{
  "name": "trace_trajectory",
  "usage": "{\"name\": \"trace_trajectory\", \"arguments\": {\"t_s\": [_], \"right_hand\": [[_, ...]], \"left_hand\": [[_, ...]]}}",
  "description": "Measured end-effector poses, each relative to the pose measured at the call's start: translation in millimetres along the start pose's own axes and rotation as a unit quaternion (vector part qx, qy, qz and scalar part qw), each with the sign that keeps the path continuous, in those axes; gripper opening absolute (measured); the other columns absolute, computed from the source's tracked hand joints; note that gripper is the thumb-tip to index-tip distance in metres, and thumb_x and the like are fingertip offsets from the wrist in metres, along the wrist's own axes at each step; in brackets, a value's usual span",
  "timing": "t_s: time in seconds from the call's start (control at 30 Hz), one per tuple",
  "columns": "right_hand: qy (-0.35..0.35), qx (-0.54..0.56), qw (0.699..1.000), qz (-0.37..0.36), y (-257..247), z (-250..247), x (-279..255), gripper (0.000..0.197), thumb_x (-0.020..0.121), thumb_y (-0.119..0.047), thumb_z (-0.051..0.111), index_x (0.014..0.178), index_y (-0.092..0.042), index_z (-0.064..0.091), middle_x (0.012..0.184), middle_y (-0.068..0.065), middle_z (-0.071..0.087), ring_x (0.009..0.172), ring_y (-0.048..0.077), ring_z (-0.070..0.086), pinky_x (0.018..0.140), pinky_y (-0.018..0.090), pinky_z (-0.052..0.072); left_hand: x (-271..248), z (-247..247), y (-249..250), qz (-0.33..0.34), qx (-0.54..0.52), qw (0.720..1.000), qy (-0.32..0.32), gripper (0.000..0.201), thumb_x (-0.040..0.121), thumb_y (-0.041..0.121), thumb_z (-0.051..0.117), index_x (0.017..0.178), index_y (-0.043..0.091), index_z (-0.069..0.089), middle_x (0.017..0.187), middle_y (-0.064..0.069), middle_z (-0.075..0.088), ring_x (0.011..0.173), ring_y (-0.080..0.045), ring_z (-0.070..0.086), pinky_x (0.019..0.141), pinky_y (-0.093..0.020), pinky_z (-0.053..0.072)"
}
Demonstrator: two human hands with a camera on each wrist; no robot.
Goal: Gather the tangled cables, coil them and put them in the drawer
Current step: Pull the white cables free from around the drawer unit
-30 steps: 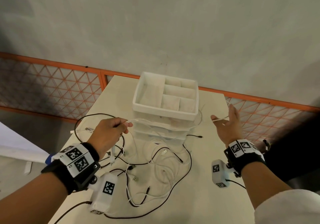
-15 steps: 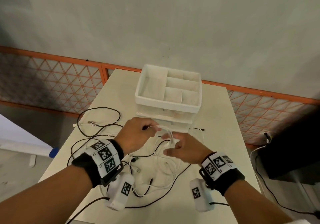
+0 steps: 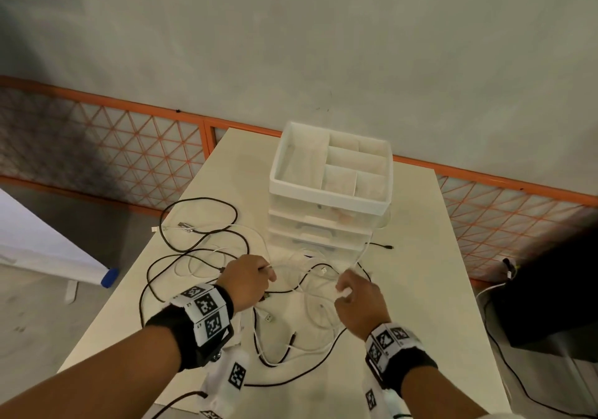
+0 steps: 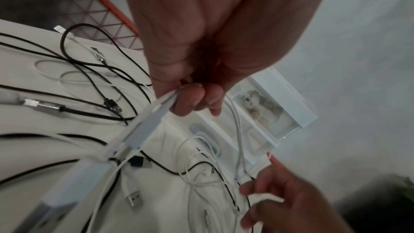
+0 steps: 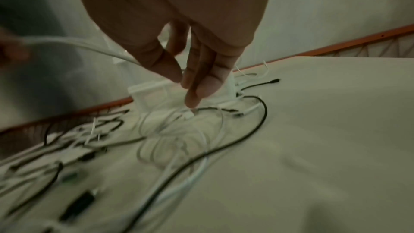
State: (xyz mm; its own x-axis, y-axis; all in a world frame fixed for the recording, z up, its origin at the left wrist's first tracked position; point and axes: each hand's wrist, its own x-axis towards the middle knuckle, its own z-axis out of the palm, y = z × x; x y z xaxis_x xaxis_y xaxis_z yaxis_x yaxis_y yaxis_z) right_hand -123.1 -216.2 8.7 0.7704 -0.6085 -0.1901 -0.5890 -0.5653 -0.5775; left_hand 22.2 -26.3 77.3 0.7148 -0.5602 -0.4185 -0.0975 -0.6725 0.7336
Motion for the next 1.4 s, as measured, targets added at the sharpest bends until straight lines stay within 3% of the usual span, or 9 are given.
{"name": "trace_trajectory", "arguments": {"t_s": [0.1, 0.2, 0.33, 0.53, 0.63, 0.73, 0.97, 1.23, 1.4], "right_hand": [[-0.121, -0.106, 0.987, -0.001, 3, 14, -6, 0.014, 0.081, -0.025, 0.063, 0.087, -0.038, 0.062, 0.108, -0.011, 0.06, 0.103, 0.014, 0.06, 0.087, 0.028, 0.048], [-0.172, -0.156, 0.973, -0.006, 3, 29, -6, 0.035, 0.078, -0.052, 0.07, 0.107, -0.034, 0.067, 0.115, -0.009, 0.055, 0.109, 0.014, 0.056, 0.09, 0.028, 0.045], [-0.156, -0.318, 0.933, -0.064, -8, 43, -7, 0.032, 0.09, -0.041, 0.057, 0.114, -0.023, 0.069, 0.121, 0.002, 0.056, 0.115, 0.024, 0.053, 0.099, 0.036, 0.044], [0.006, -0.02, 0.993, -0.113, -48, -25, 8, 0.02, 0.083, -0.039, 0.048, 0.085, -0.029, 0.065, 0.079, -0.004, 0.073, 0.077, 0.02, 0.069, 0.078, 0.033, 0.055], [0.104, 0.129, 0.975, -0.145, -70, -83, 12, 0.02, 0.091, -0.016, 0.06, 0.079, -0.031, 0.067, 0.066, -0.004, 0.068, 0.062, 0.019, 0.065, 0.062, 0.025, 0.054], [0.114, 0.207, 0.957, -0.168, -83, -118, 5, 0.014, 0.093, -0.021, 0.066, 0.084, -0.03, 0.071, 0.057, -0.006, 0.055, 0.052, 0.019, 0.051, 0.056, 0.029, 0.048], [0.061, 0.162, 0.961, -0.215, -100, -95, -10, 0.008, 0.09, -0.025, 0.071, 0.086, -0.03, 0.075, 0.072, 0.01, 0.07, 0.057, 0.022, 0.054, 0.057, 0.034, 0.047], [0.159, 0.179, 0.957, -0.165, -95, -114, -4, 0.012, 0.084, -0.025, 0.078, 0.075, -0.023, 0.072, 0.054, -0.005, 0.054, 0.048, 0.006, 0.044, 0.049, 0.015, 0.039], [0.135, 0.053, 0.989, -0.002, -38, -121, 9, 0.015, 0.088, -0.035, 0.071, 0.076, -0.026, 0.069, 0.078, -0.009, 0.065, 0.079, 0.013, 0.059, 0.066, 0.023, 0.041]], "left_hand": [[0, -5, 4, 0.013, -0.004, 1.0, -0.007, 0.021, 0.096, 0.021, 0.052, 0.083, 0.012, 0.066, 0.07, 0.001, 0.058, 0.059, -0.014, 0.053, 0.061, -0.027, 0.044], [0, -7, 12, 0.026, -0.02, 0.999, -0.013, 0.025, 0.094, 0.028, 0.058, 0.089, 0.005, 0.064, 0.066, 0.001, 0.053, 0.058, -0.015, 0.049, 0.063, -0.029, 0.043], [0, -5, 25, 0.055, -0.022, 0.998, -0.009, 0.026, 0.094, 0.028, 0.057, 0.089, 0.003, 0.064, 0.066, 0.003, 0.053, 0.062, -0.013, 0.048, 0.067, -0.029, 0.043], [3, -19, 29, 0.048, -0.078, 0.996, 0.003, 0.018, 0.096, 0.02, 0.054, 0.081, 0.014, 0.063, 0.07, 0.001, 0.063, 0.061, -0.015, 0.049, 0.063, -0.031, 0.04], [3, -25, 31, 0.032, -0.116, 0.993, 0.019, 0.019, 0.097, 0.015, 0.05, 0.084, 0.011, 0.064, 0.071, -0.003, 0.065, 0.06, -0.017, 0.049, 0.056, -0.03, 0.04], [2, -30, 41, 0.04, -0.169, 0.984, 0.032, 0.019, 0.098, 0.012, 0.05, 0.085, 0.006, 0.063, 0.072, -0.008, 0.067, 0.058, -0.017, 0.053, 0.053, -0.028, 0.043], [-12, -28, 84, 0.1, -0.326, 0.937, -0.073, 0.016, 0.1, 0.008, 0.048, 0.09, 0.001, 0.059, 0.085, -0.019, 0.071, 0.081, -0.032, 0.07, 0.081, -0.042, 0.056], [-14, -27, 89, 0.116, -0.268, 0.954, -0.072, 0.02, 0.1, 0.009, 0.046, 0.085, 0.008, 0.059, 0.061, 0.0, 0.041, 0.047, -0.011, 0.036, 0.05, -0.026, 0.036], [-17, -57, 90, 0.18, -0.212, 0.96, 0.01, 0.024, 0.094, 0.029, 0.062, 0.079, 0.01, 0.065, 0.051, 0.008, 0.033, 0.046, -0.01, 0.029, 0.048, -0.022, 0.034]]}}
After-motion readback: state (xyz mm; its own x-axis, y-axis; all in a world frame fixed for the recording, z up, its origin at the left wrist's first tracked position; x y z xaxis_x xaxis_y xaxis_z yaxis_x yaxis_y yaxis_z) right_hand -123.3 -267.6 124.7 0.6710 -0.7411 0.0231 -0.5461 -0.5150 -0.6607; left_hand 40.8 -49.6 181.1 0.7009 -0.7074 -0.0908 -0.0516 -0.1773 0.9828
